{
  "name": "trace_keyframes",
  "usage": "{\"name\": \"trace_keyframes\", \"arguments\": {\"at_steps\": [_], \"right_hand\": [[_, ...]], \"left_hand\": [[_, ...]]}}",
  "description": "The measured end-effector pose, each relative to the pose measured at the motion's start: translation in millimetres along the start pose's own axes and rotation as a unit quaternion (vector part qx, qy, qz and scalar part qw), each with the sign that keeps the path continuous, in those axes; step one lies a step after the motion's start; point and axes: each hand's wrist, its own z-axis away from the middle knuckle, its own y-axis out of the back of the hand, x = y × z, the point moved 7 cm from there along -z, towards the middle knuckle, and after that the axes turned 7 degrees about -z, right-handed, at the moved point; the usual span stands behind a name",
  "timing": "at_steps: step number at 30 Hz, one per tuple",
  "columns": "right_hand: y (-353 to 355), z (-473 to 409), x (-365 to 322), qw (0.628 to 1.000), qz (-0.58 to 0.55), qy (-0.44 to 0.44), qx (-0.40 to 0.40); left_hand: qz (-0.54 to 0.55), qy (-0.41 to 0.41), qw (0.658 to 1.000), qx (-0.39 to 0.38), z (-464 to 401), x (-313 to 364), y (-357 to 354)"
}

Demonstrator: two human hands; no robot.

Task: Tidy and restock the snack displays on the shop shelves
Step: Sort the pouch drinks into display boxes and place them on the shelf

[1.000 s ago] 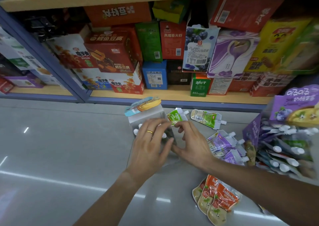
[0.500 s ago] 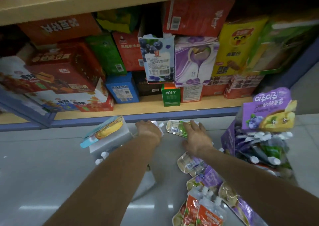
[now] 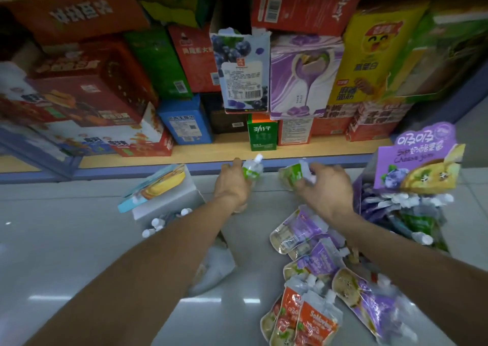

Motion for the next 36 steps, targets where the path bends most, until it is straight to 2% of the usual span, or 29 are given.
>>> {"name": "trace_keyframes", "arguments": {"at_steps": [2,3,7,9,13,17,19,21,22,23,24,26,29,33,36], "right_hand": [[38,-3,-12,0.996,-0.085,0.015,0.004],[54,-6,-18,0.994,-0.103,0.020,-0.028],[82,6,-54,0.957,-0.089,0.058,-0.271],[73,18,-72,0.946,-0.066,0.106,-0.299],[47,39,-114,0.937,-0.108,0.218,-0.250],[28,67,-133,0.934,-0.142,0.247,-0.214],[19,86,-145,0.930,-0.127,0.287,-0.189],[6,101,-155,0.920,-0.109,0.339,-0.162],[-5,108,-158,0.914,-0.099,0.360,-0.160],[-18,115,-160,0.907,-0.082,0.379,-0.165],[-32,121,-160,0.899,-0.058,0.400,-0.167],[-57,133,-157,0.886,-0.004,0.437,-0.157],[-78,144,-153,0.889,0.031,0.434,-0.141],[-83,148,-157,0.908,0.050,0.410,-0.067],[-84,148,-161,0.904,0.070,0.420,-0.031]], "left_hand": [[0.135,-0.004,0.991,0.005,14,6,12],[0.196,-0.004,0.981,-0.001,23,8,18],[0.385,0.000,0.920,-0.076,64,6,28],[0.436,-0.005,0.891,-0.127,89,7,35],[0.455,-0.004,0.883,-0.111,126,-9,57],[0.509,0.003,0.860,-0.034,162,-50,65],[0.455,-0.015,0.883,0.114,188,-81,76],[0.360,-0.009,0.886,0.292,217,-116,83],[0.314,0.008,0.884,0.347,228,-132,78],[0.286,0.034,0.886,0.363,233,-147,66],[0.276,0.065,0.896,0.341,231,-160,49],[0.283,0.125,0.920,0.240,220,-177,8],[0.330,0.106,0.927,0.144,206,-181,-27],[0.347,0.074,0.922,0.154,191,-182,-28],[0.349,0.075,0.918,0.171,191,-183,-21]]}}
